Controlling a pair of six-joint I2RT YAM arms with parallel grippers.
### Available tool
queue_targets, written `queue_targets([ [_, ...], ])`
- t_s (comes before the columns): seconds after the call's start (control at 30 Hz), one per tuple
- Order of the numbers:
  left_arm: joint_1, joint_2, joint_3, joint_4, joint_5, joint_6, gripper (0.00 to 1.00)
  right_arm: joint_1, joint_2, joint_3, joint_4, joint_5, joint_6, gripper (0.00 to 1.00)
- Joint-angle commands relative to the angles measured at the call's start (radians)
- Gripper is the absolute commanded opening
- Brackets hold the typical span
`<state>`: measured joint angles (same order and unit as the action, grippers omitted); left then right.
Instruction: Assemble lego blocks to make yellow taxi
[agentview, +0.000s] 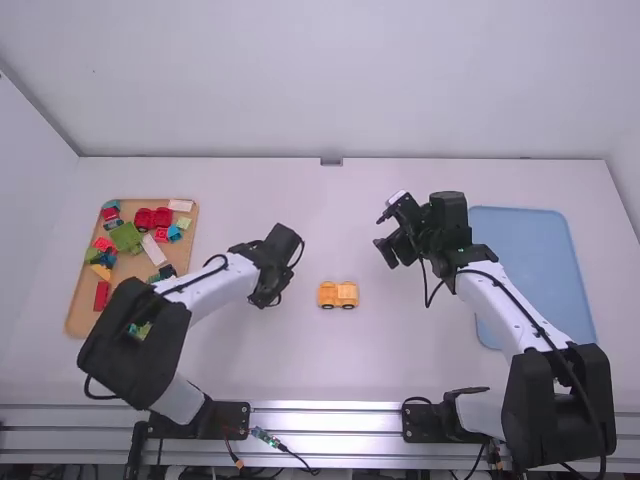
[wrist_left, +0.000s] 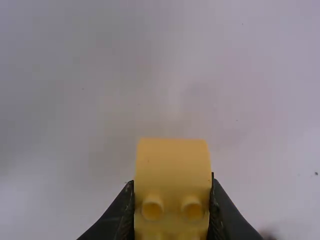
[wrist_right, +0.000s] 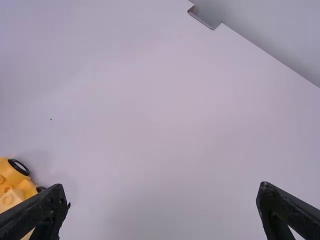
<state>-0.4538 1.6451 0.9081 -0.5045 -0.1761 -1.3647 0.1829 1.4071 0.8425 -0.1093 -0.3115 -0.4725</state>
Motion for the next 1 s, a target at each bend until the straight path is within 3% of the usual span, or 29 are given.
queue_targets([
  [0.0, -0.005, 0.049, 0.046, -0.021, 0.008, -0.038, 0.02, 0.002, -0.014, 0.028, -0.002, -0.005, 0.005, 0.99],
  [0.13, -0.005, 0.062, 0.053, -0.029, 0.045, -0.112, 0.02, 0.001, -0.014, 0.028, -0.003, -0.005, 0.005, 0.99],
  [0.33, -0.005, 0.06, 0.053, -0.143, 0.076, -0.397, 0.02, 0.001, -0.014, 0.028, -0.003, -0.005, 0.005, 0.99],
  [0.6, -0.005, 0.06, 0.053, -0.067, 0.118, -0.399, 0.02, 0.002, -0.014, 0.028, -0.004, -0.003, 0.005, 0.99],
  [0.97, -0.005, 0.06, 0.051, -0.129, 0.043, -0.587, 0.02, 0.001, -0.014, 0.028, -0.003, -0.002, 0.005, 0.99],
])
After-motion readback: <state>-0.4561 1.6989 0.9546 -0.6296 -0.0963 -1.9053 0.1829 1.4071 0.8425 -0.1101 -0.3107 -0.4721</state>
